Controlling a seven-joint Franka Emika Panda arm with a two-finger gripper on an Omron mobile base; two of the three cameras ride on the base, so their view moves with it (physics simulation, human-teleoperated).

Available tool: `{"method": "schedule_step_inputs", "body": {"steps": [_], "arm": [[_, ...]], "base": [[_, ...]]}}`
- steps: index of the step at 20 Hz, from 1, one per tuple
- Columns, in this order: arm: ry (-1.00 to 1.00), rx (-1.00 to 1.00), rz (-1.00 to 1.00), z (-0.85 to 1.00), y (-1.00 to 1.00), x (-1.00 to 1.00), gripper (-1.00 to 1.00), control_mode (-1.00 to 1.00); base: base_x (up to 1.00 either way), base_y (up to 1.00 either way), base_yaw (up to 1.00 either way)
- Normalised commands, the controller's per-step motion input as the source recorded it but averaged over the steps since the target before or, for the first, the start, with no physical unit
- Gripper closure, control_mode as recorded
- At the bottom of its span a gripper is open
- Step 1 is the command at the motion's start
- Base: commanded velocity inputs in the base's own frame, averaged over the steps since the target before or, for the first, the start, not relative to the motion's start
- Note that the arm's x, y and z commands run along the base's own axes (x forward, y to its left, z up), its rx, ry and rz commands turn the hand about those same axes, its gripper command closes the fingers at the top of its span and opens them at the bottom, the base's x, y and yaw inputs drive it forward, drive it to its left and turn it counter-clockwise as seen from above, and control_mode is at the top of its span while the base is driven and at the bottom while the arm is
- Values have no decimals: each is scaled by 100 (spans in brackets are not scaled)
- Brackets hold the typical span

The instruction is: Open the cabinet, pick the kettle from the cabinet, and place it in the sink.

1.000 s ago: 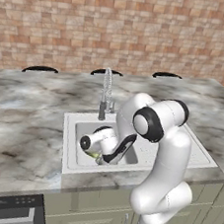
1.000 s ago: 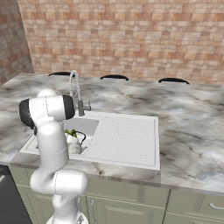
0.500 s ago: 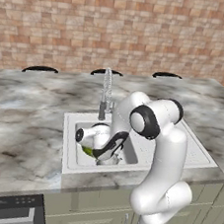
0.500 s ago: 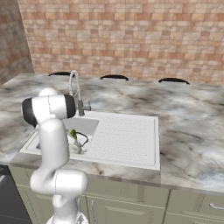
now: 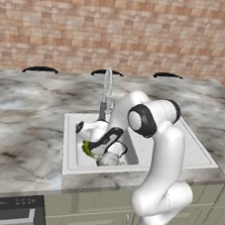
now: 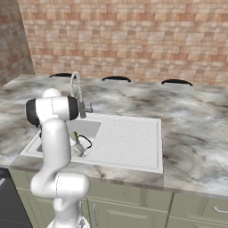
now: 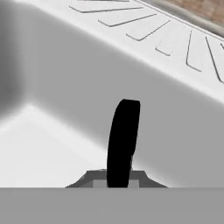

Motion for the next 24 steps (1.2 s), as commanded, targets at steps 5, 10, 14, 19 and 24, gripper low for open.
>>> {"method": "schedule_step_inputs", "body": {"steps": [5, 10, 14, 19, 24], "arm": [[-2, 4, -22, -43, 12, -25, 100, -100], [-5, 2, -22, -45, 19, -31, -100, -100], [-6, 0, -23, -47, 25, -34, -100, -100], [-8, 0, -24, -45, 30, -34, -100, -100], [-8, 0, -23, -43, 44, -27, -100, -100]], "base": [[0, 0, 0], [0, 0, 0], [0, 0, 0], [0, 0, 0], [0, 0, 0]]}}
